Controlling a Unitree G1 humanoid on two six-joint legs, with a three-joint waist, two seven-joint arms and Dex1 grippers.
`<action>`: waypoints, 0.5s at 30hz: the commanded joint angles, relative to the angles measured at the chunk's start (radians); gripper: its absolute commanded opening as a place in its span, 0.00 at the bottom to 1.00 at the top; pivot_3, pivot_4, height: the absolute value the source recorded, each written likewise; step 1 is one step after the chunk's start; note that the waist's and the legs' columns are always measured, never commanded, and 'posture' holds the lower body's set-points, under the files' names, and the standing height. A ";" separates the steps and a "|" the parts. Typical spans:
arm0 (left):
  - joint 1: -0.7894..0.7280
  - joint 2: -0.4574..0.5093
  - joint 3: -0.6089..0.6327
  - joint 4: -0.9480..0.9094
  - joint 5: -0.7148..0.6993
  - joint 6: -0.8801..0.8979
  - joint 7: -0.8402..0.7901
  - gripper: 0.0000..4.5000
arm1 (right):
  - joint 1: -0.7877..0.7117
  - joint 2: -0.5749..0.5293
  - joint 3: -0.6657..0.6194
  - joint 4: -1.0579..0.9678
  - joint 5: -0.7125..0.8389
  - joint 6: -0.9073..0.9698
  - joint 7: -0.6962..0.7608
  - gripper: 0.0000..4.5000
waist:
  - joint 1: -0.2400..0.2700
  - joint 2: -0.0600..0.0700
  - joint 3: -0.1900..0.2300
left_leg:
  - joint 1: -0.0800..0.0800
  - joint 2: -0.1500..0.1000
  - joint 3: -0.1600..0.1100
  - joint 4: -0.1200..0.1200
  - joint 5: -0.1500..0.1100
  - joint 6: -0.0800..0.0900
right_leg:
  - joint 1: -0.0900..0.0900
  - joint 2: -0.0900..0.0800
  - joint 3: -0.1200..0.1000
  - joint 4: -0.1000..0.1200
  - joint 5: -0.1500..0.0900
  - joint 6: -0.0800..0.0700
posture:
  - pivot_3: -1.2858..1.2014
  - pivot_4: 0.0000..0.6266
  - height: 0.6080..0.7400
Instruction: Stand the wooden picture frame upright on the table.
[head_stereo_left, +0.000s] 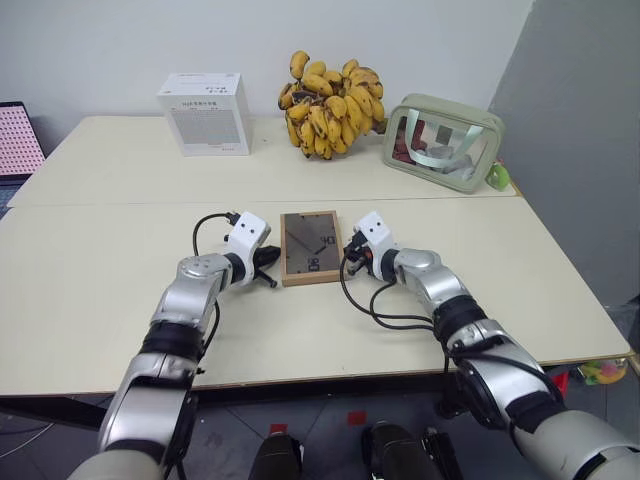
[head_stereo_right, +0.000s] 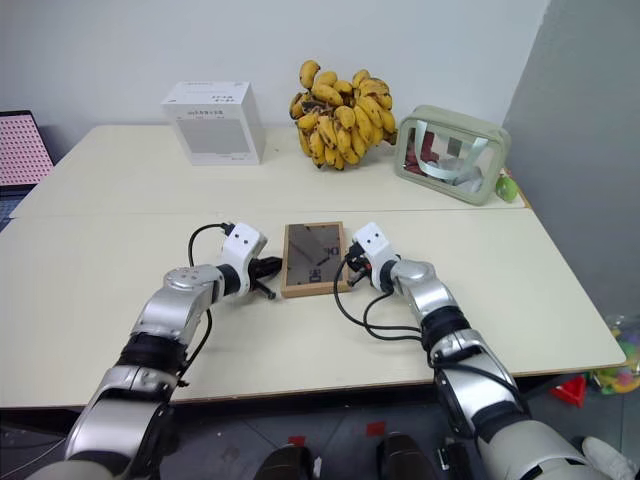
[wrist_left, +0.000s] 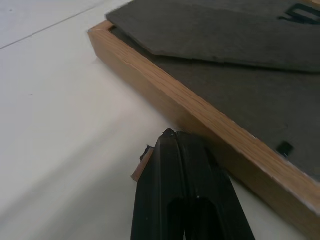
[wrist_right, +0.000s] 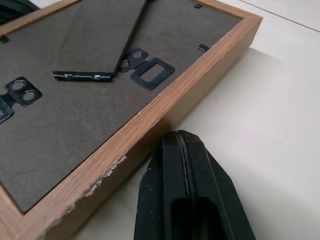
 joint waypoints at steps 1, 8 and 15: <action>0.053 0.004 -0.051 -0.247 -0.059 0.129 -0.070 0.00 | 0.115 -0.077 0.072 -0.340 0.002 0.129 0.121 0.00 | 0.004 0.000 0.000 | 0.000 0.000 0.000 0.000 0.000 0.000 | 0.000 0.000 0.000 0.000 0.000 0.000 | 0.52 0.24 1.00; 0.199 0.138 -0.061 -0.550 -0.119 0.357 -0.139 0.00 | 0.347 -0.348 0.114 -0.757 -0.026 0.288 0.220 0.00 | 0.002 0.000 0.000 | 0.003 0.000 0.000 0.002 0.000 0.000 | 0.002 0.000 0.000 0.001 -0.004 -0.007 | 0.52 0.24 1.00; 0.238 0.230 0.155 -0.513 -0.368 0.624 -0.244 0.08 | 0.347 -0.421 0.019 -0.679 -0.007 0.231 0.167 0.00 | -0.011 0.000 0.000 | 0.015 0.001 -0.001 0.003 0.000 0.000 | 0.010 -0.001 0.000 -0.004 -0.005 -0.007 | 0.52 0.24 1.00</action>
